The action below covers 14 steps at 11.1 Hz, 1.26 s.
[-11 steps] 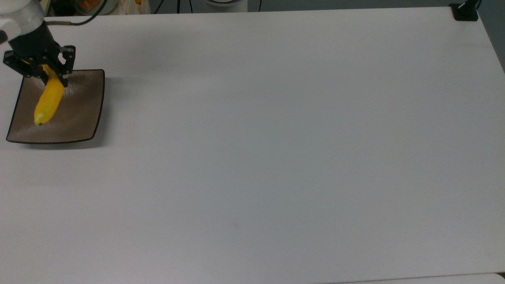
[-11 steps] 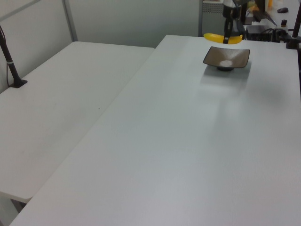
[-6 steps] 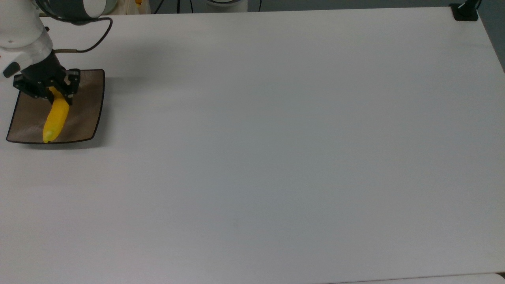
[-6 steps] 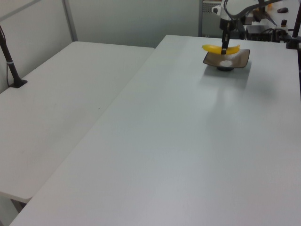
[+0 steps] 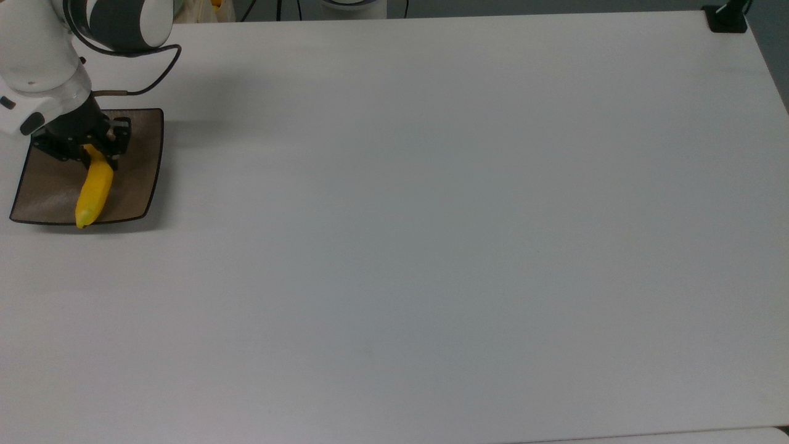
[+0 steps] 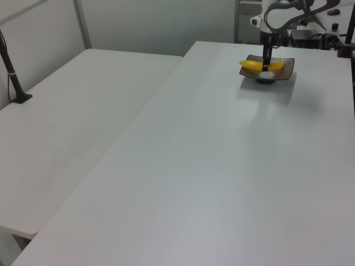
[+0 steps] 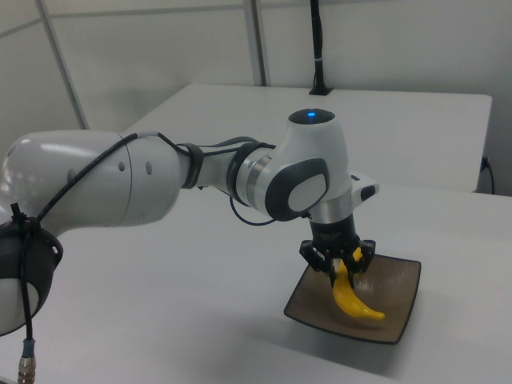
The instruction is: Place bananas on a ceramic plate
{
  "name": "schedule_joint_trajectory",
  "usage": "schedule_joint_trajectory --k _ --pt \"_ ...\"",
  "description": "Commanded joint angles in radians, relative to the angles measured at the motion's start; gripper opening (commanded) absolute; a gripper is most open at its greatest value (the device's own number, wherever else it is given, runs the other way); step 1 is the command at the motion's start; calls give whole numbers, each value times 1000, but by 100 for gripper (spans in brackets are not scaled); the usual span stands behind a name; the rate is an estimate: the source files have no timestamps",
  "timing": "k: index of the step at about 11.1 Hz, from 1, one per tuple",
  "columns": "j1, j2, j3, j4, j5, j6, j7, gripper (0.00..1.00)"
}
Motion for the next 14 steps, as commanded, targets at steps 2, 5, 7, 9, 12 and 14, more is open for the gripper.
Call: schedule_joint_trajectory --k 2,5,7,9,12,14 --pt "0 -19 -8 -33 -19 26 -2 57" --pt "-3 -33 -11 -32 -19 14 -2 100" --pt "-1 -76 -10 -27 -15 -23 42 100" --pt "11 -158 -3 -20 -4 -75 162 100" --pt "58 -304 -2 -19 40 -202 272 100" --pt "89 -392 -5 -18 182 -308 288 100"
